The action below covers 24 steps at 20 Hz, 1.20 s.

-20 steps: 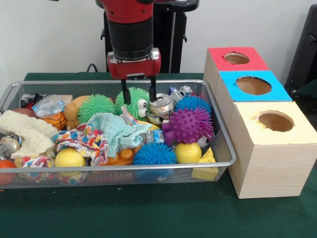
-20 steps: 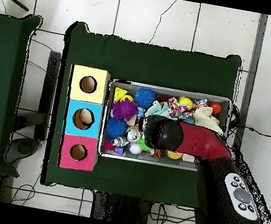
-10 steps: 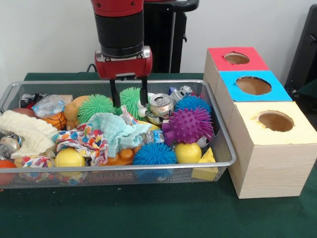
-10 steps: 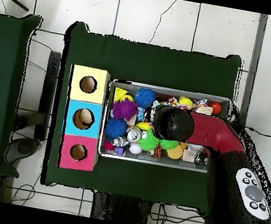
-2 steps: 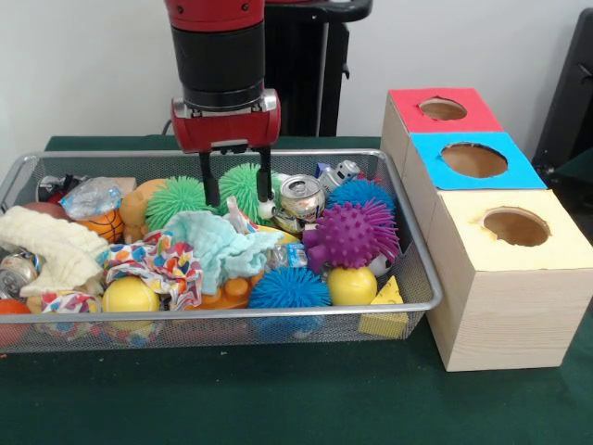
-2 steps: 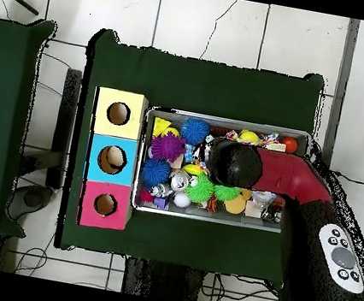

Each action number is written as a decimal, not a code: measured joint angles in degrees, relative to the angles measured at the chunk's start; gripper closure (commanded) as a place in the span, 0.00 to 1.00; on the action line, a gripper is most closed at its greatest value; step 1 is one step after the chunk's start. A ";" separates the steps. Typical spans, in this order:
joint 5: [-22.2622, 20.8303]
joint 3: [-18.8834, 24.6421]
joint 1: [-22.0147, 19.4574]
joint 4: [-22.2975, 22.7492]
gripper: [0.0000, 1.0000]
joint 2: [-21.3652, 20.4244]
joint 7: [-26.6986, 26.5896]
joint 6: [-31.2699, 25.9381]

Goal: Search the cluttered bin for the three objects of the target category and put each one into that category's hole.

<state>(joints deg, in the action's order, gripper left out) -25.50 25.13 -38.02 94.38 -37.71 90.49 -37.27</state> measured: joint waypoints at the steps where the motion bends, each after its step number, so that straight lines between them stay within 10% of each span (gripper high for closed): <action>1: -0.09 0.01 0.04 0.01 0.00 0.27 0.00 0.00; 24: -0.12 0.00 -0.50 8.79 0.00 -0.05 0.00 0.02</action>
<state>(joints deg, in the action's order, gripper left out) -25.62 25.12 -38.52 103.17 -37.75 90.49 -37.25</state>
